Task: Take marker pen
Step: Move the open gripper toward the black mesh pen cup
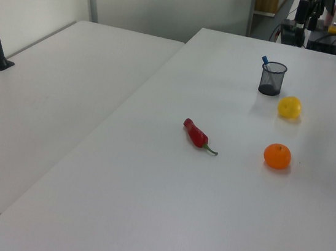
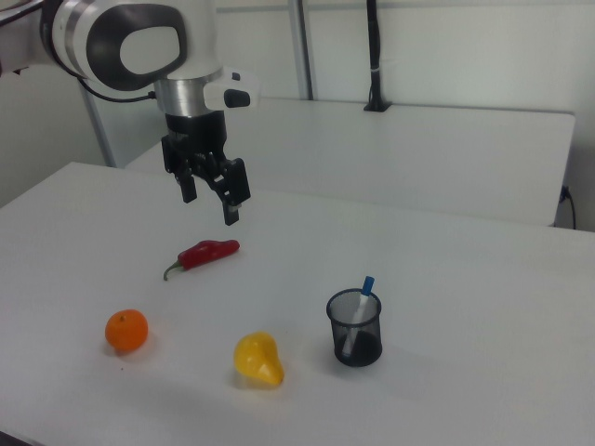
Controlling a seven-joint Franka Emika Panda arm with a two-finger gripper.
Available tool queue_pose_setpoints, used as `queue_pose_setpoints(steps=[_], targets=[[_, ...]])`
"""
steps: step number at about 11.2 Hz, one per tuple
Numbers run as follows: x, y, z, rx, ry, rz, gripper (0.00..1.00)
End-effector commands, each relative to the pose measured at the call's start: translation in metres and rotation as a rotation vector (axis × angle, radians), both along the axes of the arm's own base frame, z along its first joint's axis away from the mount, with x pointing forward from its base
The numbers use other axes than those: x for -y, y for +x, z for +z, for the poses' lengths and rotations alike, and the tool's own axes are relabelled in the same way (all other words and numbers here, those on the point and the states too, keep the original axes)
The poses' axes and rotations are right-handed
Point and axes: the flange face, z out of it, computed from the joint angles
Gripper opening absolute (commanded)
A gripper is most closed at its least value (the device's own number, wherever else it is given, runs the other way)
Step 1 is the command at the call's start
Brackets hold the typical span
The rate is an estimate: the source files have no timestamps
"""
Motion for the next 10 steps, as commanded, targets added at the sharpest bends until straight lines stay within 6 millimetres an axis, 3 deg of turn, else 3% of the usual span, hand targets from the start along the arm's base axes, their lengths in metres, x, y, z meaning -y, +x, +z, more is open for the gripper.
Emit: queue_pose_setpoints(steps=[1, 6, 10], targets=[[0.03, 0.019, -0.02, 0.046, -0.019, -0.027, 1.0], [0.106, 0.047, -0.057, 0.168, -0.076, -0.124, 1.0], [0.119, 0.073, -0.083, 0.14, -0.106, -0.115, 1.0]])
